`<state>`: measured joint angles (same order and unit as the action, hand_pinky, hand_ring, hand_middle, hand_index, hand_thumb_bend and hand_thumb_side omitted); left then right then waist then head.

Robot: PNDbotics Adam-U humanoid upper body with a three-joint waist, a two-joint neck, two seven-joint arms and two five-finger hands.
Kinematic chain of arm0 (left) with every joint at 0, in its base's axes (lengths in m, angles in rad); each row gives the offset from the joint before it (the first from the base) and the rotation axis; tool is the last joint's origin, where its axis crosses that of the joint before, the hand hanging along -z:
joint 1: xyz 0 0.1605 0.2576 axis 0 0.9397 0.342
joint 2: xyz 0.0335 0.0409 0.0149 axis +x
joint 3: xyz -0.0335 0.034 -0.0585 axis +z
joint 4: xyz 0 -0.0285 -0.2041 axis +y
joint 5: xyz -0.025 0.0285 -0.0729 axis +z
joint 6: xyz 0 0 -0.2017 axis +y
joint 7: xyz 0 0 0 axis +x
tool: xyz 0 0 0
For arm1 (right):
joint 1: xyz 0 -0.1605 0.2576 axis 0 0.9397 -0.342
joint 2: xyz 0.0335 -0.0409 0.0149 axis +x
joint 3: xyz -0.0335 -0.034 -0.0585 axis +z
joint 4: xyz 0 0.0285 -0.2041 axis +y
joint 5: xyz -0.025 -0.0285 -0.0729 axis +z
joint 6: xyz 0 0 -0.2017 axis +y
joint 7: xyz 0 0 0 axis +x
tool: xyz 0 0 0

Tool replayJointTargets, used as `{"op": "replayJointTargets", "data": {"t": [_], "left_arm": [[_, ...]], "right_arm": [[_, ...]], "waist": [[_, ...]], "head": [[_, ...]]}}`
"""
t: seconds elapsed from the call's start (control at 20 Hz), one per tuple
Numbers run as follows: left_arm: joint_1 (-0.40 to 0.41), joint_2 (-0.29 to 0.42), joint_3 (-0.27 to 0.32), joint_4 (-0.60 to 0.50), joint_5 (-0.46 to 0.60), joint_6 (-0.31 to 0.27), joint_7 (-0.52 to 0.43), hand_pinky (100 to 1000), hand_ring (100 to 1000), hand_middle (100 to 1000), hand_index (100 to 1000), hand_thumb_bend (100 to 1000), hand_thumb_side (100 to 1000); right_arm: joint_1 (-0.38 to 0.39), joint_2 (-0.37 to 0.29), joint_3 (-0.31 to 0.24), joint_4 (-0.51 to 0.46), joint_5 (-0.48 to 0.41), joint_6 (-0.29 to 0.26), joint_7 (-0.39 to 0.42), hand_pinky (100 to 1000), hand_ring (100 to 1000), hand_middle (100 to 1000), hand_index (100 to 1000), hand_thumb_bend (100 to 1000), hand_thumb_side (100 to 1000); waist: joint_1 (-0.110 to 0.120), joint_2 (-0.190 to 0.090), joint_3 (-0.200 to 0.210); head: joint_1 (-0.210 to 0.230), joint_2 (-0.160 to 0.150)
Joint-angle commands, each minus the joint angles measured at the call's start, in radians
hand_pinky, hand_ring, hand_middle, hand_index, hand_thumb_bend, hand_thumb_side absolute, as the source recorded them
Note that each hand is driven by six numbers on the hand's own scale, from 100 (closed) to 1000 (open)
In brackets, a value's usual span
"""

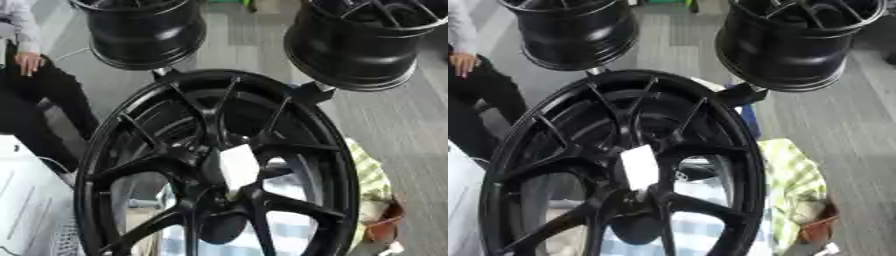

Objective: Pull the pin out of the wheel hub.

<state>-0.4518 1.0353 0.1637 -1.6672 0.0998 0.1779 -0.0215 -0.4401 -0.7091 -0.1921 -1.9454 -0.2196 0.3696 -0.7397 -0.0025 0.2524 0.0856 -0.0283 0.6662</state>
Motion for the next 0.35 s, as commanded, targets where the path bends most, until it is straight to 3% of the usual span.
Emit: {"op": "replayJointTargets", "data": {"t": [0.05, 0.2, 0.35], "left_arm": [[-0.024, -0.051, 0.07, -0.095, 0.057, -0.045, 0.057, 782, 755, 620, 803, 100, 528], [-0.015, -0.14, 0.093, -0.185, 0.112, -0.101, 0.113, 791, 767, 641, 825, 100, 516], [0.022, -0.22, 0.079, -0.271, 0.165, -0.154, 0.166, 804, 778, 657, 835, 100, 514]], "right_arm": [[-0.016, -0.042, -0.017, -0.022, 0.02, 0.033, -0.038, 745, 635, 642, 728, 180, 334], [-0.026, -0.042, -0.018, -0.032, 0.039, 0.031, -0.035, 745, 637, 642, 729, 158, 300], [-0.033, -0.042, -0.017, -0.039, 0.058, 0.032, -0.031, 746, 638, 643, 730, 196, 279]], "waist": [[-0.001, -0.019, 0.004], [-0.007, -0.02, 0.005], [-0.014, -0.018, 0.004]], "head": [[-0.006, -0.003], [-0.003, -0.001], [-0.003, -0.001]]}}
